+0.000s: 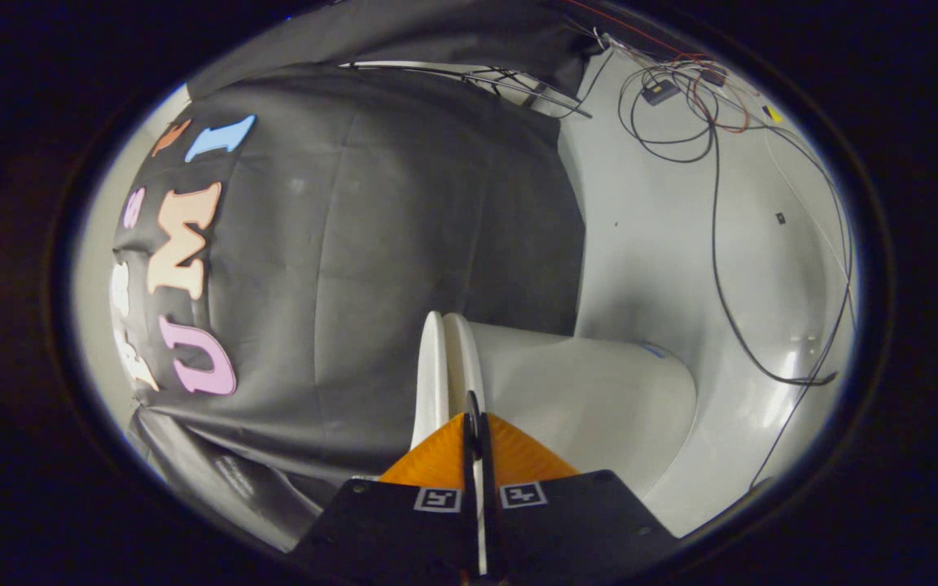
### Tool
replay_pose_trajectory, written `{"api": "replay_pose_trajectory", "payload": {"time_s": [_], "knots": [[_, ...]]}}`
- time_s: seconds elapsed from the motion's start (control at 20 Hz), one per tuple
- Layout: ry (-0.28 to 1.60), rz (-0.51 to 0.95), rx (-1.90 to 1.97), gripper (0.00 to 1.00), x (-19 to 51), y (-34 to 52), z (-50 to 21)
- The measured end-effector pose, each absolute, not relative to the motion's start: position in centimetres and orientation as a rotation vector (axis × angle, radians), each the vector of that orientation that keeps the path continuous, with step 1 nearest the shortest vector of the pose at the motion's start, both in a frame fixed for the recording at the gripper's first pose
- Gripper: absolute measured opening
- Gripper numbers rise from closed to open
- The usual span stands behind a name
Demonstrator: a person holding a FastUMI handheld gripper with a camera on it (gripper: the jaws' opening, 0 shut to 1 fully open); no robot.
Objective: Open the toilet lid.
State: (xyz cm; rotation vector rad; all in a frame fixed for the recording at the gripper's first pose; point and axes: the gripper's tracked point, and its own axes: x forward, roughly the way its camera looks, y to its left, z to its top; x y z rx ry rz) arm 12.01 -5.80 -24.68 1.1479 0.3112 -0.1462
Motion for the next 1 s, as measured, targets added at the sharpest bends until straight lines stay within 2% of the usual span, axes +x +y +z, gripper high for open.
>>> {"api": "replay_pose_trajectory", "payload": {"time_s": [0.1, 0.3, 0.6, 0.85, 1.0], "knots": [[0.312, -0.127, 1.115, 0.02, 11.9, -5.4, -23.9], [0.304, -0.076, 1.024, 0.01, 12.5, -3.9, -20.4], [0.319, -0.089, 0.857, 0.02, 13.0, -0.9, -15.7], [0.293, -0.023, 0.684, 0.02, 14.3, 4.5, -10.2], [0.271, 0.032, 0.591, 0.05, 15.6, 9.2, -7.1]]}}
